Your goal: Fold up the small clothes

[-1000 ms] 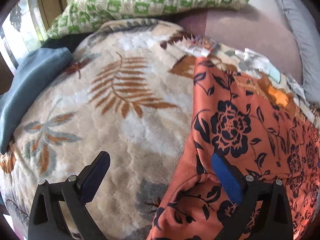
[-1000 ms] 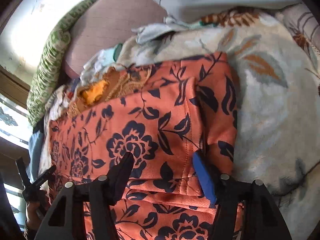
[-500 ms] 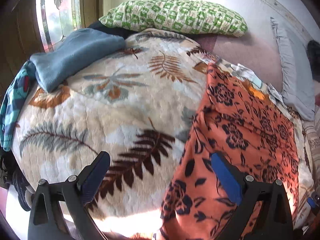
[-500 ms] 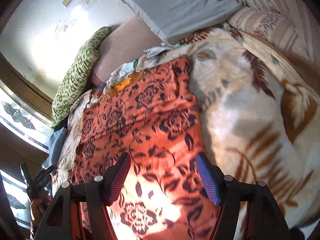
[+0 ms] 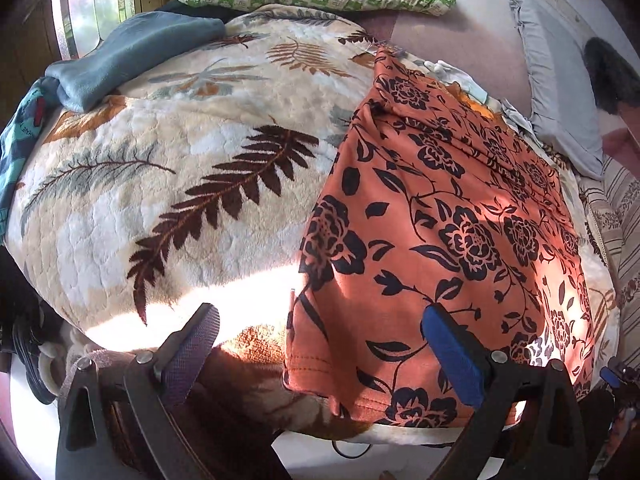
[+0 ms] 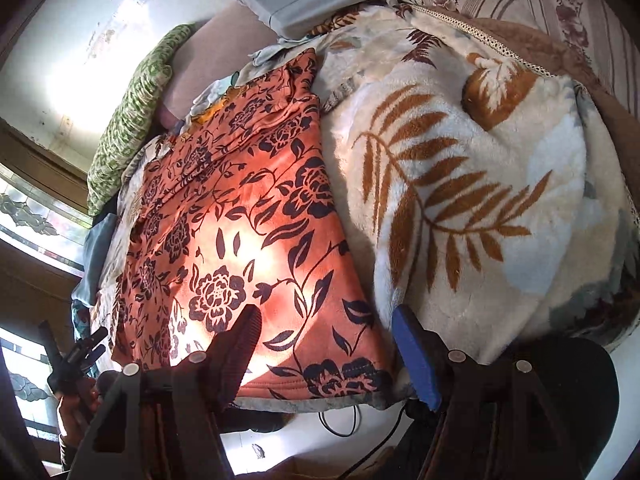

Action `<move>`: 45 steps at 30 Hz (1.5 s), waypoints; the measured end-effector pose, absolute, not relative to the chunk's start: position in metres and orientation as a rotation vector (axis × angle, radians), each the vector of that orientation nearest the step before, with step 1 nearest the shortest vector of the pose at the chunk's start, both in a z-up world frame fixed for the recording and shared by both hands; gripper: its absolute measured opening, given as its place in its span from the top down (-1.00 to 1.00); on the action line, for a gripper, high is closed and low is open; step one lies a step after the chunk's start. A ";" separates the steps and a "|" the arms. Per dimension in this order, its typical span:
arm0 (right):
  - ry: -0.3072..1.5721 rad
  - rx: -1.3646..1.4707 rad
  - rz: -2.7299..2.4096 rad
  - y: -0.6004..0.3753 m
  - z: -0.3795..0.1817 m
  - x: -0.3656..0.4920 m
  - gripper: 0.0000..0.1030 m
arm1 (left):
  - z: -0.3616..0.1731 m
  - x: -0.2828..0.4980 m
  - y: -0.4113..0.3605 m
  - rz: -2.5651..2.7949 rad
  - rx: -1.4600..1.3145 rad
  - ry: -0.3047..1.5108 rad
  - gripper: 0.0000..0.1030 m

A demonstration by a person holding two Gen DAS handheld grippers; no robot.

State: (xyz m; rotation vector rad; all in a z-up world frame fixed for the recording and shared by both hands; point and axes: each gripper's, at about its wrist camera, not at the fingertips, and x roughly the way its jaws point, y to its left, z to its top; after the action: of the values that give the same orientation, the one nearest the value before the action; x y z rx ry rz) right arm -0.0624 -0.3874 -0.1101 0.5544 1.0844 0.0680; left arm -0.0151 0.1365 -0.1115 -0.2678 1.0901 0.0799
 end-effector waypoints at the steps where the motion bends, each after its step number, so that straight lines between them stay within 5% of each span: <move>1: 1.097 0.541 0.068 -0.385 -0.111 -0.063 -0.38 | -0.115 -0.015 0.136 0.081 -0.269 1.108 -0.96; 19: 1.149 0.502 0.077 -0.372 -0.120 -0.067 -0.38 | -0.137 -0.021 0.128 0.084 -0.234 1.204 -0.96; 21: 1.184 0.507 0.070 -0.373 -0.129 -0.062 -0.38 | -0.143 -0.022 0.128 0.070 -0.241 1.212 -0.41; 25: 1.215 0.522 0.083 -0.372 -0.139 -0.056 -0.38 | -0.141 -0.023 0.128 0.079 -0.224 1.206 0.09; 27: 1.211 0.522 0.096 -0.368 -0.138 -0.055 -0.38 | -0.136 -0.024 0.128 0.072 -0.211 1.200 0.70; 29: 1.205 0.514 0.118 -0.364 -0.136 -0.055 -0.21 | -0.131 -0.025 0.129 0.071 -0.207 1.182 0.76; 31: 1.204 0.497 0.140 -0.359 -0.132 -0.055 0.37 | -0.133 -0.025 0.129 0.074 -0.208 1.182 0.76; 34: 1.226 0.485 0.119 -0.361 -0.139 -0.052 0.35 | -0.138 -0.024 0.126 0.070 -0.184 1.199 0.38; 36: 1.254 0.497 0.104 -0.364 -0.146 -0.051 0.28 | -0.138 -0.025 0.124 0.051 -0.200 1.203 -0.70; 38: 1.257 0.523 0.126 -0.365 -0.149 -0.052 -0.06 | -0.137 -0.027 0.120 0.053 -0.196 1.174 -0.72; 39: 1.249 0.531 0.133 -0.365 -0.149 -0.052 -0.11 | -0.136 -0.027 0.118 0.048 -0.181 1.156 -0.21; 41: 1.233 0.543 0.144 -0.366 -0.150 -0.052 0.22 | -0.137 -0.025 0.114 0.039 -0.143 1.184 0.84; 42: 1.227 0.548 0.139 -0.367 -0.150 -0.052 0.79 | -0.135 -0.025 0.116 0.032 -0.155 1.170 0.85; 45: 1.194 0.568 0.151 -0.369 -0.140 -0.056 0.84 | -0.120 -0.030 0.123 0.018 -0.189 1.118 0.85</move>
State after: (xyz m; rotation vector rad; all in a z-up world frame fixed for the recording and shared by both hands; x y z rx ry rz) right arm -0.0555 -0.3688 -0.1397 0.5680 1.1940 0.1506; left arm -0.0295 0.1231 -0.1197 -0.1888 1.1180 0.0180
